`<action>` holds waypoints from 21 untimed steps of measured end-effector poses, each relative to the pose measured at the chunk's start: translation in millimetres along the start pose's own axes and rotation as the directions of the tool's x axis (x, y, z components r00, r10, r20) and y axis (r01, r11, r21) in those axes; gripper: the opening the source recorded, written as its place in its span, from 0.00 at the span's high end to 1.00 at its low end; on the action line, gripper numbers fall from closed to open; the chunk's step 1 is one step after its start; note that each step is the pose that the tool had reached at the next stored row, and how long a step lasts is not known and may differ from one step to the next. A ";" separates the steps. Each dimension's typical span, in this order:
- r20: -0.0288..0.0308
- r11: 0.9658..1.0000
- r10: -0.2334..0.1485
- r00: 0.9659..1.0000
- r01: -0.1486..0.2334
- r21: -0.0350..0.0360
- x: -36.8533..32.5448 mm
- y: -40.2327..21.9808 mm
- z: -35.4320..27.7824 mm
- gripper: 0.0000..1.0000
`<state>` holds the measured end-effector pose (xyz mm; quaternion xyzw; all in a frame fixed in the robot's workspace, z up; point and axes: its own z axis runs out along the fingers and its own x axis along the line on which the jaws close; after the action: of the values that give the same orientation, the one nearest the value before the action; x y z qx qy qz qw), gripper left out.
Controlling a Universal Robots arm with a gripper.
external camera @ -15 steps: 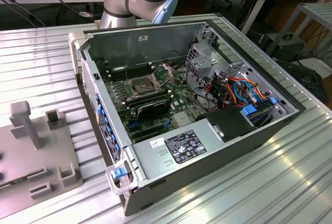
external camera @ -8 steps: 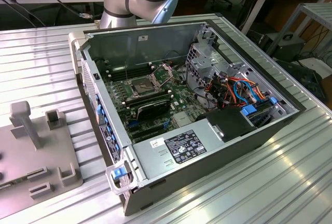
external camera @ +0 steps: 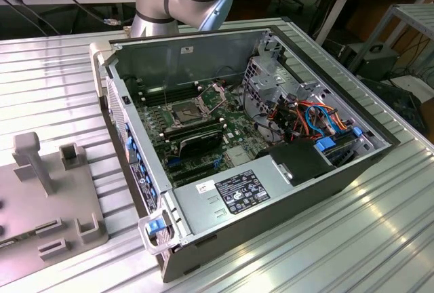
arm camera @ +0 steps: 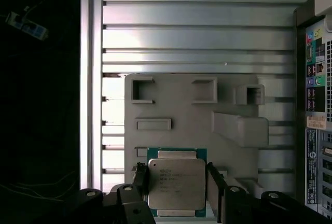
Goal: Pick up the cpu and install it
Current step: 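Pick up the cpu and move it towards the insertion slot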
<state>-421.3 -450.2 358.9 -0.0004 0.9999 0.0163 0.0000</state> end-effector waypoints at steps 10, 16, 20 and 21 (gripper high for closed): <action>0.000 1.000 0.000 1.000 0.000 0.000 -2.9 0.0 0.1 0.45; 0.000 1.000 0.000 1.000 0.000 0.000 -4.2 0.0 0.0 0.45; 0.000 1.000 0.000 1.000 0.000 0.000 -5.6 0.0 0.0 0.45; 0.000 1.000 0.000 1.000 0.000 0.000 -5.9 0.0 0.0 0.45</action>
<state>-415.5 -450.2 358.8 -0.0004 0.9999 0.0164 0.0000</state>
